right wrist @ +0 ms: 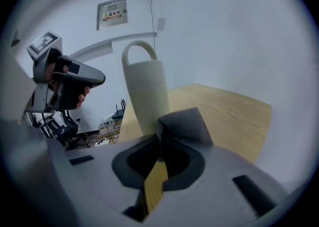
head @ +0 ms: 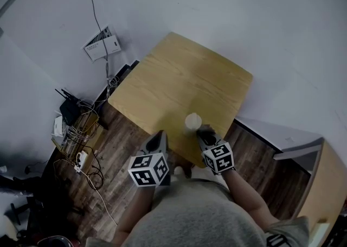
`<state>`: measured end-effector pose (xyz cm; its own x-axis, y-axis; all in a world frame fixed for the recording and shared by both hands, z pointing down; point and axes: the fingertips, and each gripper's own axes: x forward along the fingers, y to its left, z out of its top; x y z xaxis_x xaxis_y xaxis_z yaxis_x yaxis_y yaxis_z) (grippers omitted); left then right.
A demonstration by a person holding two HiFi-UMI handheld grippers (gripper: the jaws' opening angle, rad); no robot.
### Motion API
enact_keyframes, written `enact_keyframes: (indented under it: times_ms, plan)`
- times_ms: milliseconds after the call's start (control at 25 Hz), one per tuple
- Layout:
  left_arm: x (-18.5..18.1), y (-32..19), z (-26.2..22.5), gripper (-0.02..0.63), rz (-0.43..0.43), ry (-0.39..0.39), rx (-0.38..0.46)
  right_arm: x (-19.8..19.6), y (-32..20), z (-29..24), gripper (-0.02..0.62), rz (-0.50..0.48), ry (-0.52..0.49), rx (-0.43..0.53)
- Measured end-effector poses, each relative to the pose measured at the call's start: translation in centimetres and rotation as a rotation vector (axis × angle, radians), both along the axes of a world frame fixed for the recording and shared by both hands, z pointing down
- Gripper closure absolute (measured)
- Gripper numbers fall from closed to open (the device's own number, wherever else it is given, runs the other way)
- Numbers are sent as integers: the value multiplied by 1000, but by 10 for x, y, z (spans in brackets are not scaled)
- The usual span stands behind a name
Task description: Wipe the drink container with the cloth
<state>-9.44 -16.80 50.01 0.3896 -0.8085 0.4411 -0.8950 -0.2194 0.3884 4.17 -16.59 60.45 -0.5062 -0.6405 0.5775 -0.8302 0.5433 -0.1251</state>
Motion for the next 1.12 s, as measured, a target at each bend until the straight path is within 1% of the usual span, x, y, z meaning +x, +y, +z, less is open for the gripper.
enact_keyframes:
  times_ms: [480,680,880,1120]
  plan:
    - [-4,2,-2,603,-3,-1,2,-3,7,34,586,-17,74,-61]
    - [-2,5,-1,603,7,-3,3,0,12,40,586,-4,94,-78]
    - [-3,9,3,603,9,-5,-3,-1,20,25,586,-4,71,-61]
    - [-4,14,3,603,8,-1,-2,-1,35,-15,586,-29,16,-28]
